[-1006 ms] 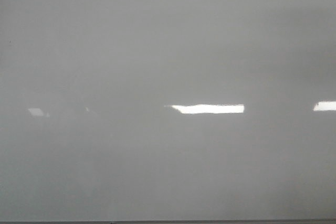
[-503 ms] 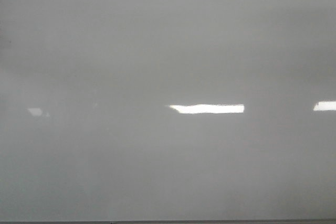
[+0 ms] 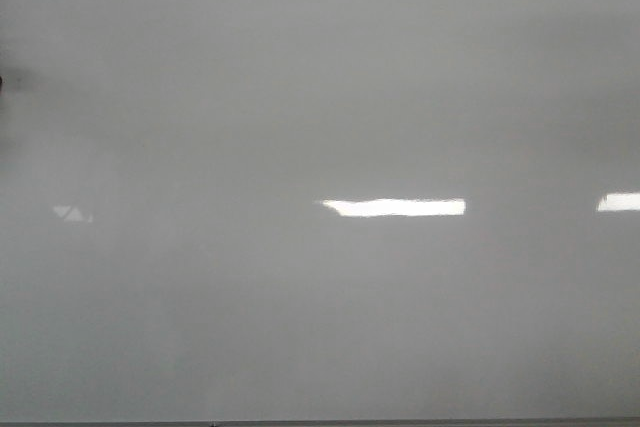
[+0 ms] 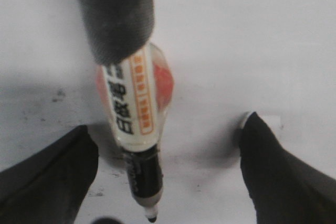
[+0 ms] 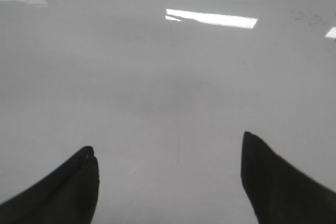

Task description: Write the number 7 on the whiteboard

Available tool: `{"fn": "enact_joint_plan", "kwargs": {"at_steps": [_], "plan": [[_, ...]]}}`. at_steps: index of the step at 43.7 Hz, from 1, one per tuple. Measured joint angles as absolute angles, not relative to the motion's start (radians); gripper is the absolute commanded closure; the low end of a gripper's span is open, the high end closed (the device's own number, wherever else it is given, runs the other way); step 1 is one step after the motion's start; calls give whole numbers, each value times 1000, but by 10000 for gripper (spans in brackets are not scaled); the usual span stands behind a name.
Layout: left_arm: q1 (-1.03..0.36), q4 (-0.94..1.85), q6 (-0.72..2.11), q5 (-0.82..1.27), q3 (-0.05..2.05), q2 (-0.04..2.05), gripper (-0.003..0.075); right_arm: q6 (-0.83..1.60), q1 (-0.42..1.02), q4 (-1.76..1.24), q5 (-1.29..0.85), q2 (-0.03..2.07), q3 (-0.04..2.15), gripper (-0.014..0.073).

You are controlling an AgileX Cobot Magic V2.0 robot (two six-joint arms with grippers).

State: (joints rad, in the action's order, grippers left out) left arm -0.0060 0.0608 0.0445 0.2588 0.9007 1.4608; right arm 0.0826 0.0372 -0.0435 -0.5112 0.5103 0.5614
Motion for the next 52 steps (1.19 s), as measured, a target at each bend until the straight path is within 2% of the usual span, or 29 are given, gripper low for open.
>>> {"fn": "enact_joint_plan", "kwargs": {"at_steps": [16,27,30,41,52], "plan": [[-6,61,44,233,901,1461,568,83,37,-43,-511,510,561,13],[-6,58,44,236,902,1461,716,83,37,-43,-504,510,561,13],[-6,52,44,260,908,1457,742,83,37,-43,-495,510,561,13],[-29,41,112,513,978,1361,741,83,37,-58,-550,513,612,13],[-190,83,358,860,1114,1331,741,83,37,-71,-719,595,721,13]]}}
